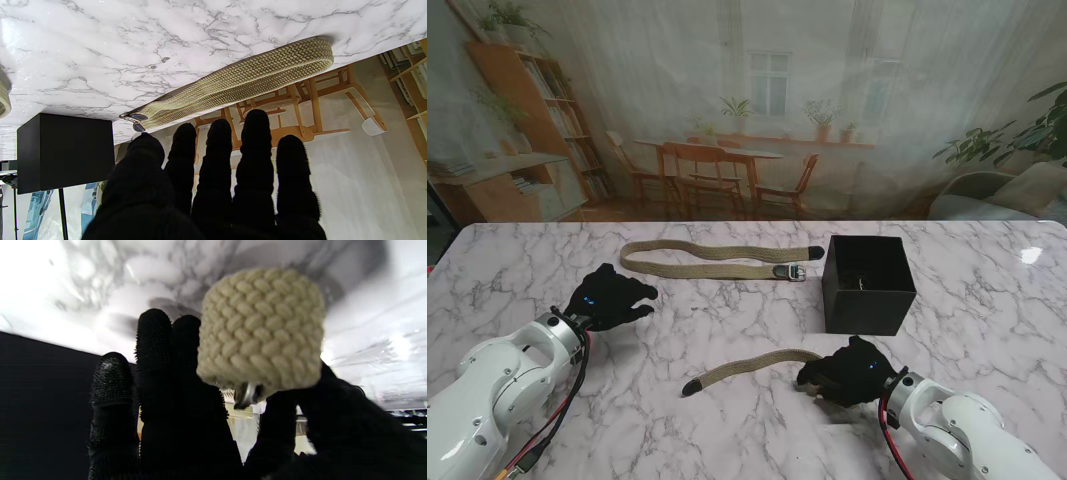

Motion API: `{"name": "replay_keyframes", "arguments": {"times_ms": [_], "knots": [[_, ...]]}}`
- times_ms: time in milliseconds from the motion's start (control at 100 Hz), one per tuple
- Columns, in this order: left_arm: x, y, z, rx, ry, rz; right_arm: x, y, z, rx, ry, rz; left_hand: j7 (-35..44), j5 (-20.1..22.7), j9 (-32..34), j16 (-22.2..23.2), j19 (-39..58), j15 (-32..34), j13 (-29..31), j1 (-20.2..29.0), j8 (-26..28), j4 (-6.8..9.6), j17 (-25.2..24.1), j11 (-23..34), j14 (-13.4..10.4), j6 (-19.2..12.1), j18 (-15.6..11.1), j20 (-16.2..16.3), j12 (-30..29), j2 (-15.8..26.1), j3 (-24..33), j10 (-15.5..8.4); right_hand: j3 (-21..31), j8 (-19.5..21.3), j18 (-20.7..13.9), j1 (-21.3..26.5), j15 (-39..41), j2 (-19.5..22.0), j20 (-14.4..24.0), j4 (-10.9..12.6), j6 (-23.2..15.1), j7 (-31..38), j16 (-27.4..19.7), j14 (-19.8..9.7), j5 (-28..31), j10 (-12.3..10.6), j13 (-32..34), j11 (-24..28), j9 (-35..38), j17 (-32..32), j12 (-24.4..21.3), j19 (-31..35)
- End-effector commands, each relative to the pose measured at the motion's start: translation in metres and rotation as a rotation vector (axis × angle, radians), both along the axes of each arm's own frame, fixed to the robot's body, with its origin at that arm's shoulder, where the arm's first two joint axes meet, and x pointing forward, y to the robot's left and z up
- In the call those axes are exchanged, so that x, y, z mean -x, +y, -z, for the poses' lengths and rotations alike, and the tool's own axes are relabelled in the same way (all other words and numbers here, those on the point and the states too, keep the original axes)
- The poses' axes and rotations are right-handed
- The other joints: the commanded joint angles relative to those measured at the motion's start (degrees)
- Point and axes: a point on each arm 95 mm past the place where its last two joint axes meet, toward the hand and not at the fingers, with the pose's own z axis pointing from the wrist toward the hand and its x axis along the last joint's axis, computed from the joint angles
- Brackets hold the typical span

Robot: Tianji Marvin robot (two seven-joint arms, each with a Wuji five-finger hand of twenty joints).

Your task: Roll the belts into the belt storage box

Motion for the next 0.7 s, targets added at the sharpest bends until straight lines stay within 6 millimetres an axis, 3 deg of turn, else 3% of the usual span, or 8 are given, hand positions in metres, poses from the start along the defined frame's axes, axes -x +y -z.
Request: {"name": "replay_keyframes", "arguments": {"times_ms": [0,90,210,310,480,600,640,690], "knots": [[-0.0002,-0.0007,0.002,-0.004,0.014,-0.004,0.0037,0.0006,0.0057,0.005,0.021,0.031,-0.65,-0.84,1.15,-0.15,-0.45,0.07,0.17,2.72,-0.51,-0.58,-0.41,1.32,1.06,1.37,1.31,-0.58,0.68,2.84,-0.81,1.04,9.94,-0.7,2.91,10.99,0.18,5.48,0.89,7.43,6.78,0.44,1.1,-8.91,-10.5,-10.43,1.86,3.16,2.96,0.72,0.87,0.39],[-0.0001,-0.0008,0.002,-0.005,0.014,-0.004,0.0038,0.0008,0.0081,0.013,0.031,0.056,-0.68,-0.93,1.16,-0.16,-0.42,0.04,0.12,2.76,-0.54,-0.57,-0.37,1.33,0.99,1.4,1.3,-0.57,0.69,2.88,-0.8,1.01,10.83,-1.61,2.92,10.4,0.41,5.43,0.46,7.33,14.48,4.07,0.77,-8.63,-17.13,-10.3,2.73,2.83,3.28,1.91,-0.34,1.02],[-0.0002,-0.0008,0.0019,-0.004,0.011,-0.003,0.0043,0.0014,0.0114,0.002,0.042,0.082,-0.56,-0.83,1.27,-0.15,-0.44,0.11,0.28,3.21,-0.47,-0.54,-0.32,1.38,1.0,1.19,1.28,-0.59,0.7,2.79,-0.66,0.99,9.88,-3.84,4.75,13.27,1.13,6.3,-0.36,7.48,-2.75,2.1,0.38,-5.97,-13.63,-8.49,3.76,3.32,2.89,3.07,-0.73,1.05],[-0.0005,-0.0007,0.0019,-0.003,0.01,-0.004,0.0044,0.0008,0.0122,0.004,0.054,0.084,-0.48,-0.84,1.34,-0.17,-0.46,0.11,0.34,3.77,-0.44,-0.54,-0.36,1.41,1.03,1.17,1.39,-0.61,0.7,2.9,-0.55,1.04,8.13,-3.91,6.56,15.5,1.2,8.33,-1.23,7.63,-5.26,0.7,0.01,-5.1,0.9,-7.69,3.38,3.96,2.0,1.6,-0.34,-0.2],[-0.0002,-0.0003,0.0019,-0.002,0.008,-0.005,0.0038,0.0017,0.0127,-0.009,0.059,0.074,-0.38,-0.86,1.36,-0.17,-0.4,0.13,0.38,3.95,-0.47,-0.56,-0.2,1.41,1.0,1.13,1.22,-0.61,0.68,2.98,-0.71,0.98,6.09,3.32,7.81,17.71,0.75,9.68,-0.69,8.04,-10.06,12.04,0.15,-4.91,15.23,-7.36,2.26,6.08,-0.05,-0.85,1.21,-2.03],[0.0,0.0003,0.0017,0.0,0.006,-0.006,0.0043,0.0026,0.0118,-0.014,0.068,0.084,-0.37,-0.94,1.32,-0.17,-0.39,0.13,0.36,4.01,-0.52,-0.54,-0.26,1.42,0.99,1.09,1.24,-0.61,0.68,3.08,-0.73,0.92,9.98,2.54,6.15,13.74,0.53,7.98,0.21,7.52,1.62,9.09,0.43,-5.84,17.57,-7.55,2.02,4.62,1.76,-1.05,-0.25,-2.04],[0.0,0.0004,0.0017,0.0,0.006,-0.006,0.0046,0.0032,0.0115,-0.025,0.074,0.087,-0.41,-1.0,1.27,-0.17,-0.42,0.11,0.29,3.87,-0.55,-0.58,-0.31,1.4,1.03,1.27,1.32,-0.62,0.67,3.17,-0.81,0.98,11.54,-4.58,5.23,12.28,-0.39,3.87,0.4,0.93,8.51,13.62,0.24,-6.65,17.45,-7.99,1.61,2.17,2.46,-0.95,-1.51,-1.75],[0.0001,0.0005,0.0017,-0.001,0.005,-0.006,0.0052,0.0031,0.0099,-0.019,0.077,0.083,-0.39,-0.98,1.29,-0.17,-0.42,0.12,0.29,3.71,-0.56,-0.62,-0.33,1.41,0.95,1.17,1.26,-0.62,0.67,3.18,-0.9,0.95,11.4,-6.5,3.81,7.15,-3.05,0.62,0.2,-1.44,14.65,18.31,-0.56,-7.79,15.07,-8.47,-0.68,-1.7,1.13,-1.56,-2.96,-1.75]]}}
